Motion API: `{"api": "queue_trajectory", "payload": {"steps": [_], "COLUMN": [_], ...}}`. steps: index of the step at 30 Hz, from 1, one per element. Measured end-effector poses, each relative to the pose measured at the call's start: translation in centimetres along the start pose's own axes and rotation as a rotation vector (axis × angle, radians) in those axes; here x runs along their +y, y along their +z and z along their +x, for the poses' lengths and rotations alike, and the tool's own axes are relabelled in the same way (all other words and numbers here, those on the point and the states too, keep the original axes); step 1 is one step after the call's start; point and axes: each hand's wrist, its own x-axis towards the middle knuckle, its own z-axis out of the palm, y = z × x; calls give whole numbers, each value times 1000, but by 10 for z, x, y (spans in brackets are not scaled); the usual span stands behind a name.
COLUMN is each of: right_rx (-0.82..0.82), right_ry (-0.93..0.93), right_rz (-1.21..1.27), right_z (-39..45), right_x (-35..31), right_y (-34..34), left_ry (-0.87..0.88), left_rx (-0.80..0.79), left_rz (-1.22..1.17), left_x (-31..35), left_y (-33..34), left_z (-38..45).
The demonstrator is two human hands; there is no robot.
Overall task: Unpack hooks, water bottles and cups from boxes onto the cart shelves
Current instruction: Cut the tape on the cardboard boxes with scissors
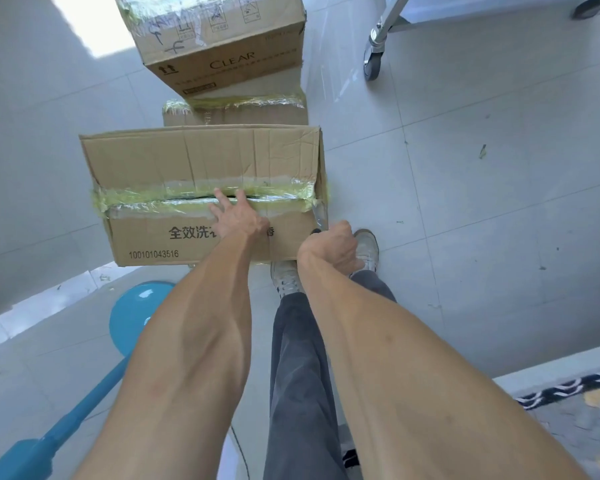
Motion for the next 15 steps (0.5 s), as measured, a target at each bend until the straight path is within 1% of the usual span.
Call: {"api": "queue_trajectory", "payload": {"steps": [4,7,8,10,15], "right_rx": [-62,-227,-248,-186,-25], "right_ry": [56,227,211,99,-124], "right_rz": [0,-7,-46,-100,-10], "right_z": [10,9,9,7,24], "right_x": [8,30,39,47,25], "right_y": [-15,-19,-15,-6,-11], "left_ry": [29,23,24,9,11], "left_rx": [-35,-21,-15,11,151], "left_rz": [19,93,107,104,140], "left_x": [-2,5,10,20,19], "left_y": [1,-8,-10,-14,-11], "left_z": [-1,12,16,21,7]}}
